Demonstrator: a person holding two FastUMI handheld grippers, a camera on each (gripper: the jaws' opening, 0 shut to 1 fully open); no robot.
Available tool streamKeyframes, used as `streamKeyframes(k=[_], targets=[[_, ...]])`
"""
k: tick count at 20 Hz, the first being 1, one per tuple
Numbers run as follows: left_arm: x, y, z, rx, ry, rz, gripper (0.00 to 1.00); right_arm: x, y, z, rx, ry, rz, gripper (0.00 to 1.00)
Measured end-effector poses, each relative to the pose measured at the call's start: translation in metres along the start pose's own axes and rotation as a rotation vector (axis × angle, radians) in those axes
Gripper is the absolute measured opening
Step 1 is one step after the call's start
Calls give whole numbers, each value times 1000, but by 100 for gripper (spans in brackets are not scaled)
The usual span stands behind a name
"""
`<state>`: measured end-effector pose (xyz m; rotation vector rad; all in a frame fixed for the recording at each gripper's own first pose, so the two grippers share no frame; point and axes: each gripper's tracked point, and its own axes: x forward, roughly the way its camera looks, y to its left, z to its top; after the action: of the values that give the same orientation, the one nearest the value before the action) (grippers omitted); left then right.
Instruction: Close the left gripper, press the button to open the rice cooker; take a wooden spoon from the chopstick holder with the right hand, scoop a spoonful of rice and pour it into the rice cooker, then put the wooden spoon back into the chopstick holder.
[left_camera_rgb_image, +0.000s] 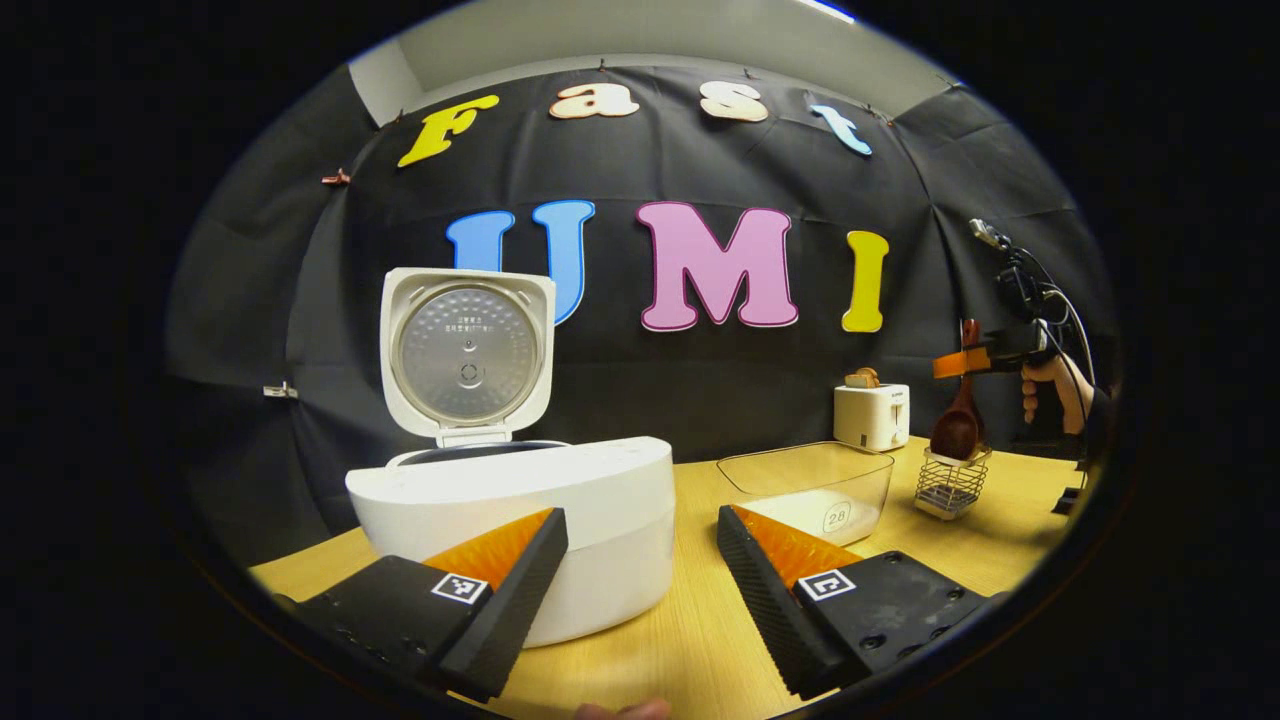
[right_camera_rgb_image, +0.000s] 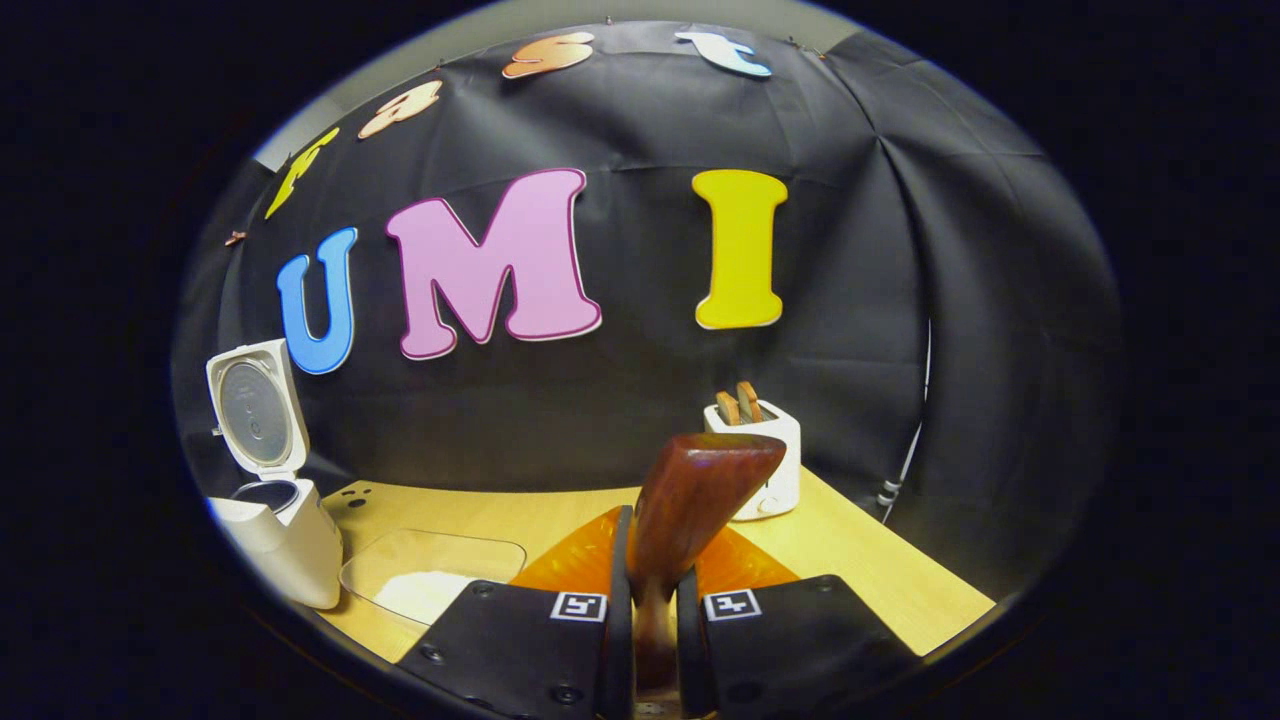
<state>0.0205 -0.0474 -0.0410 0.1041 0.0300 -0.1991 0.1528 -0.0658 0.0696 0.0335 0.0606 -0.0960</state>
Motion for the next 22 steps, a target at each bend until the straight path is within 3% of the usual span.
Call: streamKeyframes(k=[9,13,18,22], targets=[[-20,26,0,-53,-19,13,96,14,116,48,-57,-82,150,20],[-26,32,-3,-85,-15,12,96,37,168,25,-34,-34,235,20],[-27,36,-5,-77,-17,-4,97,68,192,-23,-117,26,243,20],[-27,35,-4,-88,-31,-23,96,85,192,-59,-292,36,204,20]])
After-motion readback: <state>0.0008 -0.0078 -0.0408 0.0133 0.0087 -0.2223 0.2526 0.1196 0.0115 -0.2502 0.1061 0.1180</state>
